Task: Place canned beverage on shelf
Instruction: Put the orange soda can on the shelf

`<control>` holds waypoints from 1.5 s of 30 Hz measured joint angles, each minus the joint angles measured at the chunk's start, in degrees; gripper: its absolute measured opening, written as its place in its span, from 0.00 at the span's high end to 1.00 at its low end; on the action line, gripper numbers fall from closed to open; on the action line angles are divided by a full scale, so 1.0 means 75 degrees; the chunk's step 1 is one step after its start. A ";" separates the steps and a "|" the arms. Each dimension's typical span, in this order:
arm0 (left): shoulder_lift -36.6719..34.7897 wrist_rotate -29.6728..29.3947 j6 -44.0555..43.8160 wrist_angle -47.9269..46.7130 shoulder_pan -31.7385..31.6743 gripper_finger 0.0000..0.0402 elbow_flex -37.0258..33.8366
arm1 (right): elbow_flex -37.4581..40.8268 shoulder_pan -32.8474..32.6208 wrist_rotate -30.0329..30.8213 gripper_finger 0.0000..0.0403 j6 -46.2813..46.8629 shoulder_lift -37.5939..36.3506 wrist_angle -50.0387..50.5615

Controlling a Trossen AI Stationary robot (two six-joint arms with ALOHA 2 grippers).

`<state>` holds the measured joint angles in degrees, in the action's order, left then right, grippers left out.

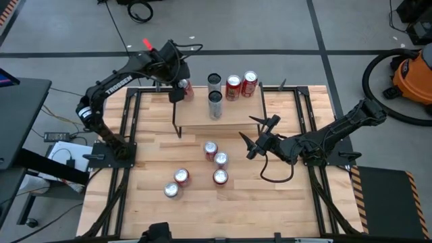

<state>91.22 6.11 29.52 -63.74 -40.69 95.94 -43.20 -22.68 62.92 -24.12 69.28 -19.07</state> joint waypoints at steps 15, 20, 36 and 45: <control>0.0189 -0.0448 -0.0085 0.0114 0.0200 0.21 0.0100 | 0.0000 0.0000 -0.0007 0.14 0.0003 -0.0006 0.0055; 0.0192 -0.0485 -0.0192 0.0038 0.0227 0.21 0.0116 | 0.0000 0.0000 -0.0008 0.14 0.0006 -0.0006 0.0055; 0.0186 -0.0896 -0.0264 0.0134 0.0434 0.02 0.0143 | 0.0000 0.0000 -0.0007 0.14 0.0023 -0.0006 0.0055; 0.0186 -0.1119 -0.0162 0.0124 0.0530 0.02 0.0140 | 0.0000 0.0000 -0.0006 0.14 0.0023 -0.0006 0.0055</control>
<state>92.62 -2.28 28.31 -62.82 -36.71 96.99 -43.20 -22.68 62.87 -23.94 69.23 -18.65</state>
